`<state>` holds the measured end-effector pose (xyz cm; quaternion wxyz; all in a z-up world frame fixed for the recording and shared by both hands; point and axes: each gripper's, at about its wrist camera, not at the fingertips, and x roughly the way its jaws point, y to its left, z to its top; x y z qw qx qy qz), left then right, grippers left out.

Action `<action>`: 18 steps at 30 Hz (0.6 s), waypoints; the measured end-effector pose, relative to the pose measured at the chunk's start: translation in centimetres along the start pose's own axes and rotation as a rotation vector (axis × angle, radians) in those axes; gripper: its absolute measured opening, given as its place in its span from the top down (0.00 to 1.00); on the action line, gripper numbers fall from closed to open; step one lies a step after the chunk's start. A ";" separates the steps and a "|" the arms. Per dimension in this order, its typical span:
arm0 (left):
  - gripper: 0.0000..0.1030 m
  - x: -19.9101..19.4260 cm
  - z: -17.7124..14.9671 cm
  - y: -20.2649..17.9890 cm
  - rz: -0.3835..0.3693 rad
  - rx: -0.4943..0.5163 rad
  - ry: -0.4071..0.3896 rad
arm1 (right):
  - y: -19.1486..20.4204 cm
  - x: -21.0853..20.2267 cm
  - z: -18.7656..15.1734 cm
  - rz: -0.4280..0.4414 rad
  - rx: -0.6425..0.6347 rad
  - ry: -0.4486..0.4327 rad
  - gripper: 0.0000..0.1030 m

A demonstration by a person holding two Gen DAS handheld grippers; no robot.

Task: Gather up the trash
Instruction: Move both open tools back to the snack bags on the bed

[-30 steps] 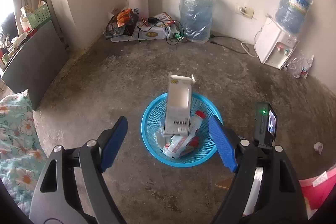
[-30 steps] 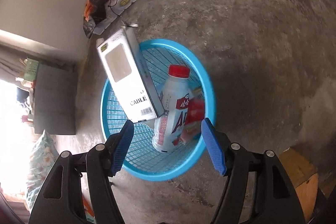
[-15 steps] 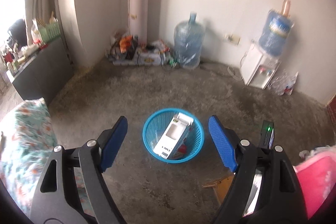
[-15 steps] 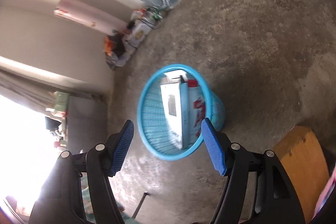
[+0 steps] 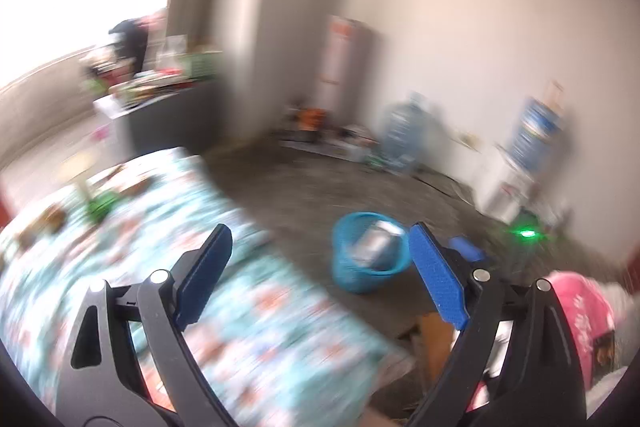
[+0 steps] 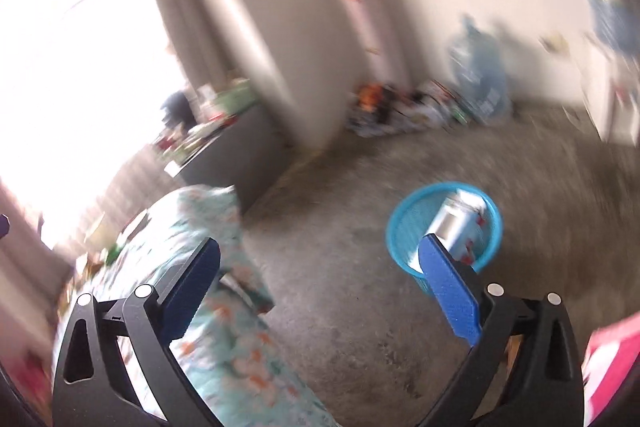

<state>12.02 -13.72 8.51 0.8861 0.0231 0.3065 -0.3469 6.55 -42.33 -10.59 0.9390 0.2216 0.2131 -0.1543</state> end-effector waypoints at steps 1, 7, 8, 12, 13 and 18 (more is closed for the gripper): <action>0.17 -2.3 -1.4 2.2 0.060 -0.039 -0.017 | 1.4 -0.2 -0.1 0.061 -0.028 0.015 0.06; 0.16 -13.3 -10.5 12.5 0.425 -0.263 -0.028 | 7.5 0.8 -2.1 0.380 -0.055 0.199 0.06; 0.16 -14.3 -11.6 13.7 0.449 -0.303 -0.025 | 8.8 1.2 -2.9 0.422 -0.045 0.253 0.06; 0.16 -18.1 -17.4 17.7 0.514 -0.470 -0.003 | 12.2 1.7 -5.7 0.529 -0.037 0.391 0.06; 0.16 -18.5 -18.6 18.6 0.527 -0.499 0.016 | 13.2 1.6 -6.4 0.567 -0.039 0.428 0.06; 0.16 -19.5 -22.5 20.5 0.518 -0.581 0.067 | 17.7 0.9 -9.8 0.643 -0.077 0.543 0.06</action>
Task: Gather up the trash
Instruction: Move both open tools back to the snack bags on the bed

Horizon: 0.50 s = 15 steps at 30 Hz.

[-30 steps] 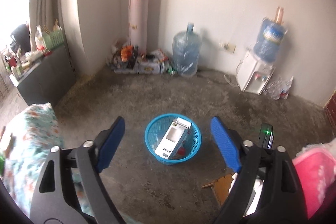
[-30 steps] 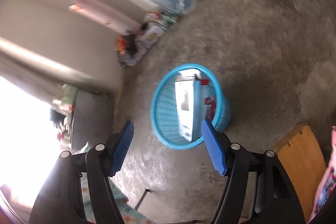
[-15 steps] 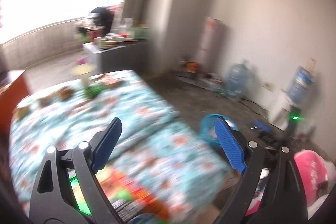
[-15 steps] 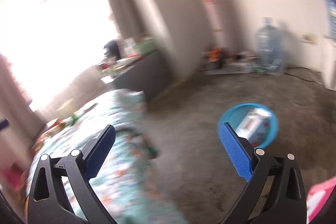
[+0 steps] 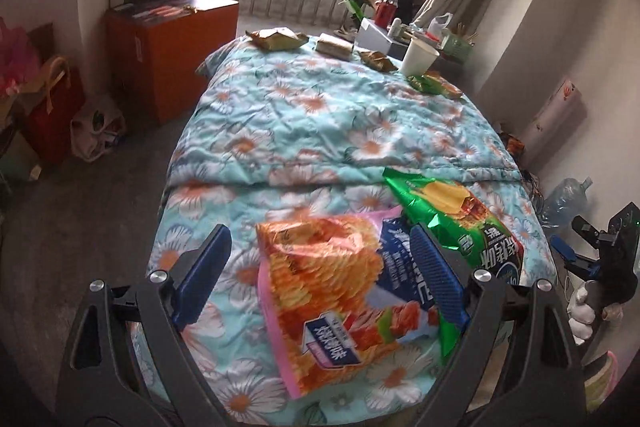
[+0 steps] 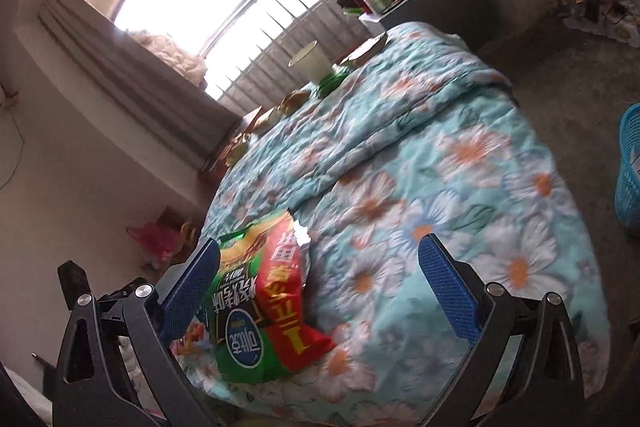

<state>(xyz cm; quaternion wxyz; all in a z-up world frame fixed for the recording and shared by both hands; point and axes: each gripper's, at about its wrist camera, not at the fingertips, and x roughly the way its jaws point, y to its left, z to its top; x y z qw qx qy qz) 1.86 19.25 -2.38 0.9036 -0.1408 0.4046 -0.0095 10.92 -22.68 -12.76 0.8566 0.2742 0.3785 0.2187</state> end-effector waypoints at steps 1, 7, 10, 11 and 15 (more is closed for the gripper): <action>0.16 0.2 -0.5 0.5 -0.006 -0.002 0.020 | 0.4 0.6 -0.3 0.014 -0.002 0.023 0.06; 0.16 2.1 -2.5 2.1 -0.001 -0.021 0.077 | 1.1 3.2 -0.6 -0.013 -0.003 0.103 0.06; 0.16 2.1 -2.1 2.4 -0.003 -0.009 0.040 | 1.4 3.5 -0.3 -0.030 0.007 0.123 0.06; 0.16 2.2 -1.7 2.3 -0.005 0.007 0.019 | 1.6 3.3 -0.2 -0.035 0.004 0.127 0.06; 0.27 3.9 0.7 2.1 -0.036 0.037 -0.001 | 2.3 2.3 -0.3 -0.054 -0.023 0.144 0.06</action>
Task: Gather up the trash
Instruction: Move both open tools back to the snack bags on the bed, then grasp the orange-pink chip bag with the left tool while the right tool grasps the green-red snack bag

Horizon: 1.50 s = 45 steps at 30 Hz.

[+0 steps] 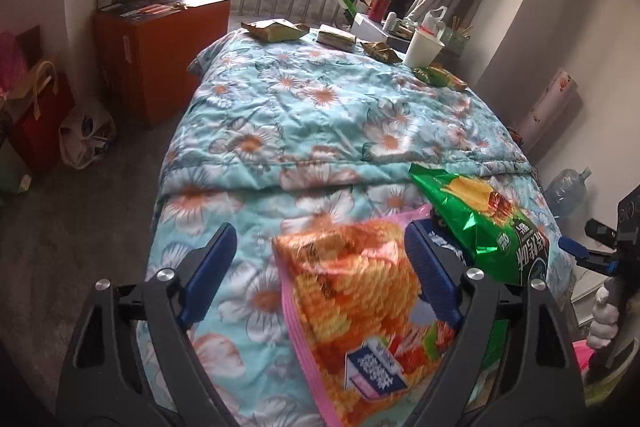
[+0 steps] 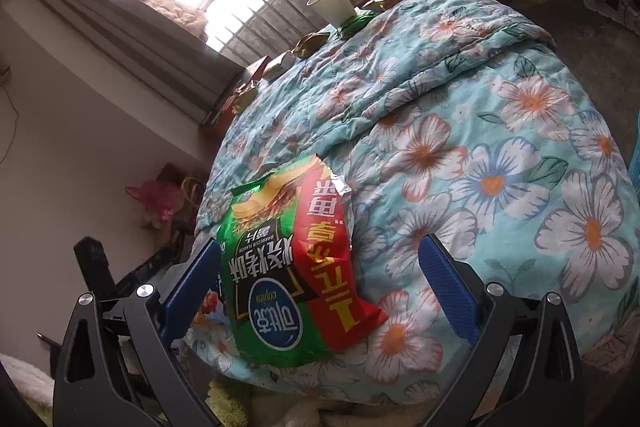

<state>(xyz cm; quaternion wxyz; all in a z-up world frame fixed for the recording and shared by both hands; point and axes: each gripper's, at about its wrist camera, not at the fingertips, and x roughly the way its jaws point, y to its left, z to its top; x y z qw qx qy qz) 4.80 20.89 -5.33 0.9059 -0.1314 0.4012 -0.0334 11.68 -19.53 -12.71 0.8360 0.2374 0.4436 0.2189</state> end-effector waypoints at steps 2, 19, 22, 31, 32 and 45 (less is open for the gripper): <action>0.35 1.6 1.1 0.1 -0.011 -0.009 0.027 | 0.0 -0.7 -0.4 -0.029 -0.007 -0.004 0.06; 0.35 5.8 -0.6 1.3 -0.246 0.016 0.359 | -0.5 4.7 1.1 0.117 0.035 0.165 0.18; 0.34 4.4 -2.1 1.0 -0.266 0.024 0.367 | 0.2 6.1 0.8 0.112 0.001 0.226 0.30; 0.28 2.6 -5.6 -3.1 -0.171 0.219 0.343 | 0.8 5.5 0.4 -0.013 -0.050 0.194 0.68; 0.28 2.6 -5.7 -3.5 -0.153 0.236 0.340 | 0.5 4.7 0.3 -0.030 -0.039 0.170 0.69; 0.23 4.6 -5.4 -7.2 -0.076 0.072 0.285 | -4.9 -1.5 -1.8 -0.164 0.123 0.019 0.70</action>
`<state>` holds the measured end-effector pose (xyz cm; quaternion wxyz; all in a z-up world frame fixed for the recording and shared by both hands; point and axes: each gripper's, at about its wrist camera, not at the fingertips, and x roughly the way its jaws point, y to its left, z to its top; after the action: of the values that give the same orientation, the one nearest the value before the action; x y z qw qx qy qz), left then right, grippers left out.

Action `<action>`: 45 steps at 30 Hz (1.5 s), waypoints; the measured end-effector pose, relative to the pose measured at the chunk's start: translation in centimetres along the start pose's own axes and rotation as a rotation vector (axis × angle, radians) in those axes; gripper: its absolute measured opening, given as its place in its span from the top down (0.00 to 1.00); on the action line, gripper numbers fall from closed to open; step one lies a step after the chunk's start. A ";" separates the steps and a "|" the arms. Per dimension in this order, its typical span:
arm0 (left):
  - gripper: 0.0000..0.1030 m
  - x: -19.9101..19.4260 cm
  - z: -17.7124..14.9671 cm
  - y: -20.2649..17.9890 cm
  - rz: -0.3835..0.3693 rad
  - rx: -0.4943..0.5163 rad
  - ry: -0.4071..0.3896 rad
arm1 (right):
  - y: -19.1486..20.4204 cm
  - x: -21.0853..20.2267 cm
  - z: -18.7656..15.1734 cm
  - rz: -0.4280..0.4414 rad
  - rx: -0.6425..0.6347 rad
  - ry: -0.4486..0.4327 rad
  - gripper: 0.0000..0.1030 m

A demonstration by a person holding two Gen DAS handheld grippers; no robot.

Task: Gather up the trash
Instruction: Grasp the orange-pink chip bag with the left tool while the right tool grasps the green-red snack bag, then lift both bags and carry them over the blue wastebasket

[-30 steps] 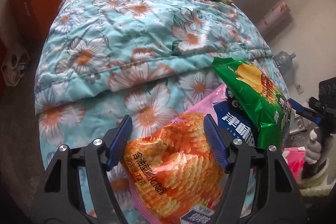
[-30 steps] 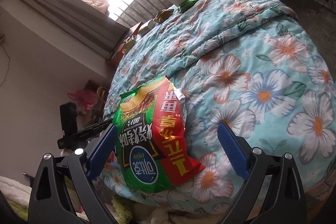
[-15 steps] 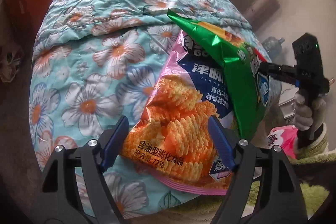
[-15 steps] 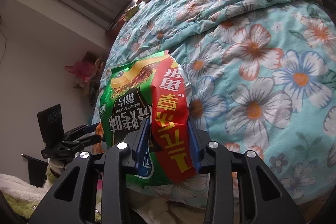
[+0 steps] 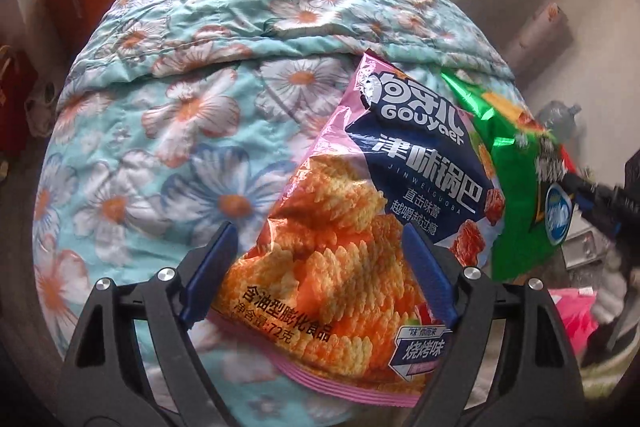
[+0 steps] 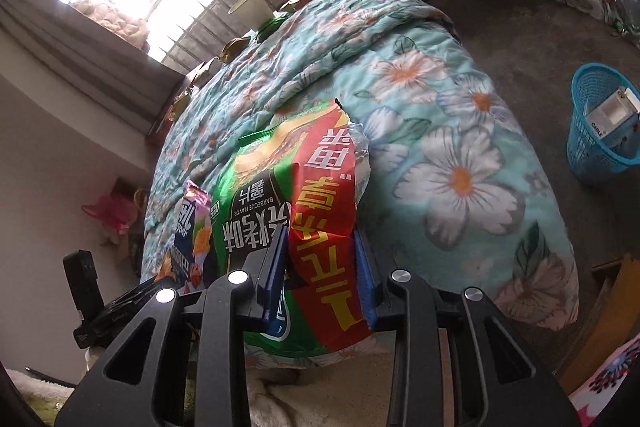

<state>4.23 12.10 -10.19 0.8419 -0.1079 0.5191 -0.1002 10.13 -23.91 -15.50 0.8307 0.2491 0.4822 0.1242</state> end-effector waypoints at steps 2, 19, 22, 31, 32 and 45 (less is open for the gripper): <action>0.23 0.2 0.2 -0.8 -0.062 0.016 0.031 | -0.2 0.0 -0.5 -0.003 0.004 0.004 0.69; 0.37 1.9 1.2 2.0 -0.672 -0.297 0.156 | -1.5 0.0 -0.8 0.006 0.027 0.008 0.69; 0.43 1.8 1.0 2.0 -0.726 -0.323 0.142 | -1.5 0.1 -0.7 0.006 0.028 0.010 0.69; 0.78 3.8 1.1 1.5 -0.656 -0.331 0.148 | -2.3 0.5 -0.6 0.087 0.084 0.025 0.61; 0.79 3.8 1.2 1.5 -0.636 -0.315 0.146 | -2.6 0.6 -0.4 0.108 0.096 0.028 0.55; 0.81 1.7 2.1 -1.7 -0.391 -0.098 0.092 | -2.5 2.3 1.2 0.260 0.123 0.032 0.46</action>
<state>6.74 10.11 -10.26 0.7755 -0.2426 0.5306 -0.2412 12.21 -25.36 -18.06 0.7829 0.3579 0.4657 0.2051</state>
